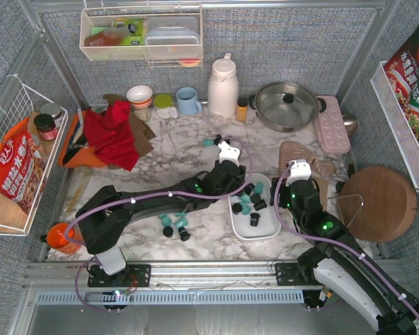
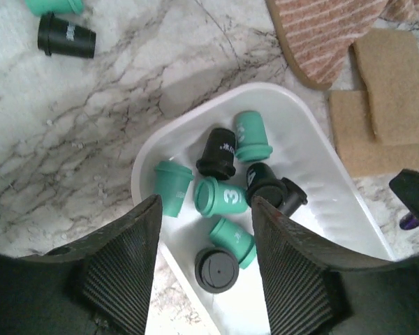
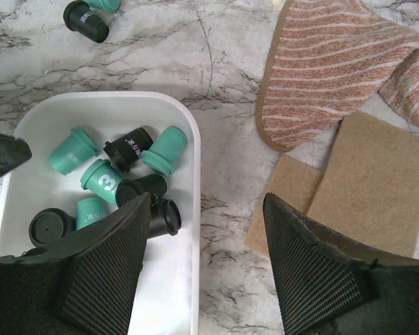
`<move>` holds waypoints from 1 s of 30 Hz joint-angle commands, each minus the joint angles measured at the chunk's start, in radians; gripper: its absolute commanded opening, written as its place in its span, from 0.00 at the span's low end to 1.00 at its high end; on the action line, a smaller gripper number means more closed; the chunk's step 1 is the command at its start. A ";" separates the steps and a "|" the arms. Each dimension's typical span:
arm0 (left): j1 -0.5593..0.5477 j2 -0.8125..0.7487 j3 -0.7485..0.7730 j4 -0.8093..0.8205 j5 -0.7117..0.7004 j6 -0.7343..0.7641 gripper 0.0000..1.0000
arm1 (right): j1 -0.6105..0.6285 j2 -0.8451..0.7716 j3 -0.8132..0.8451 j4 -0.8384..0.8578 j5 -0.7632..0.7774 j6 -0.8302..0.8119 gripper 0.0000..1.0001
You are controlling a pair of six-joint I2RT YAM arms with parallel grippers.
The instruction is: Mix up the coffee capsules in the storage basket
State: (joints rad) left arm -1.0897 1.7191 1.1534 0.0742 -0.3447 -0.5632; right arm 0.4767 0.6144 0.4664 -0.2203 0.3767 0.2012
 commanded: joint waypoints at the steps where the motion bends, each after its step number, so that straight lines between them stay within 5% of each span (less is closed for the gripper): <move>1: -0.010 -0.037 -0.029 0.007 -0.021 -0.056 0.64 | 0.000 0.001 0.001 0.033 0.013 0.004 0.70; 11: -0.022 -0.256 -0.172 -0.249 -0.269 -0.287 0.64 | 0.001 0.006 -0.003 0.033 0.017 0.007 0.71; 22: -0.024 -0.547 -0.377 -0.598 -0.377 -0.550 0.69 | 0.000 -0.002 -0.004 0.028 -0.004 0.009 0.73; 30: -0.024 -0.463 -0.387 -0.629 -0.387 -0.569 0.75 | 0.000 0.004 -0.002 0.027 -0.012 0.008 0.74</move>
State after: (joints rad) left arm -1.1122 1.1946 0.7341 -0.4839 -0.6922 -1.0821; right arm 0.4770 0.6159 0.4606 -0.2173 0.3717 0.2031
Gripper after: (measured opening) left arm 0.740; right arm 0.739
